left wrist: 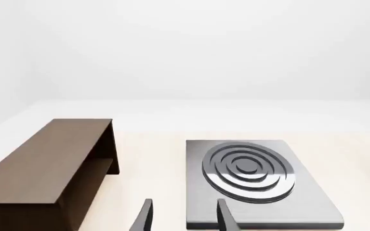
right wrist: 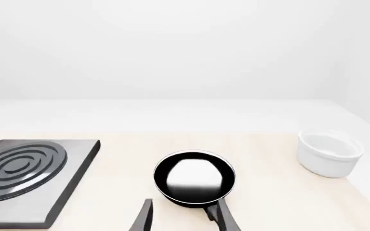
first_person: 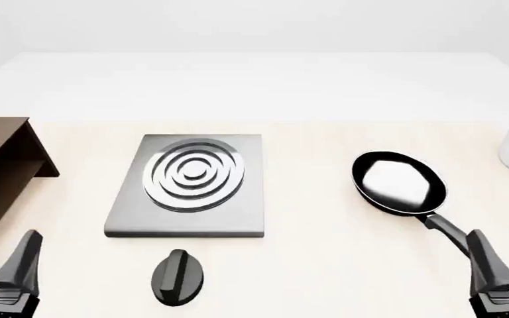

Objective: Turn on the stove and put the frying pan on it.

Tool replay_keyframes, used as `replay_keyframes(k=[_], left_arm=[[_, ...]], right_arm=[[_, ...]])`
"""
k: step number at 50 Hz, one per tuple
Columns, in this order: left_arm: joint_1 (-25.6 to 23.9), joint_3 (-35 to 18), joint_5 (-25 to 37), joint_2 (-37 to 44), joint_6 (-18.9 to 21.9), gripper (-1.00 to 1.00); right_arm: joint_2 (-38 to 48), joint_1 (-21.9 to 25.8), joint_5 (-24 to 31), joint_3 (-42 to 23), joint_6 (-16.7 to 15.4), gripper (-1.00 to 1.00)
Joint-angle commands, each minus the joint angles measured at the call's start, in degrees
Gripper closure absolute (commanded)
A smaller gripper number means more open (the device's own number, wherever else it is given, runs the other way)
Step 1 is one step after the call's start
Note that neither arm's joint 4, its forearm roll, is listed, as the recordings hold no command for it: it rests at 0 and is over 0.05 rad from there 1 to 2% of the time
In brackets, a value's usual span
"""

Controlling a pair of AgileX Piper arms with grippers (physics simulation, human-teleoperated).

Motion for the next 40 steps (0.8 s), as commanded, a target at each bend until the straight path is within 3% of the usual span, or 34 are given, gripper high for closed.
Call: replay_keyframes(k=[1, 7, 11, 14, 16, 18, 22, 29, 40], left_arm=[[0.05, -0.17, -0.17, 0.17, 0.06, -1.0], [0.17, -0.14, -0.67, 1.07, 0.27, -1.0], [-0.24, -0.75, -2.8, 6.32, -0.54, -1.0], [0.51, -1.81, -0.3, 7.52, 4.08, -1.0], [-1.26, -2.38, -0.86, 13.39, 4.3, -1.0], [-0.51, -2.94, 0.03, 13.56, 4.67, -1.0], [-1.62, -5.32, 3.75, 15.87, 4.95, -1.0], [-2.29, -7.54, 10.63, 15.41, 8.9, -1.0], [-4.27, -14.85, 26.8, 12.47, 12.94, -1.0]], right_arm=[[0.69, 0.07, -0.31, -0.12, -0.07, -1.0], [1.27, -0.1, -0.67, -0.11, 0.26, -1.0], [0.78, -0.25, -0.21, -0.13, 0.77, -1.0], [-0.06, -0.35, 0.53, -0.12, 1.24, -1.0], [-0.14, -0.45, 0.57, -0.06, 1.34, -1.0], [-0.09, -0.48, 0.54, -0.06, 1.4, -1.0], [0.25, -0.54, 0.15, -0.05, 1.81, -1.0], [0.67, -0.33, -0.44, 0.0, 2.51, -1.0], [2.85, 0.15, -2.44, 0.03, 2.29, -1.0]])
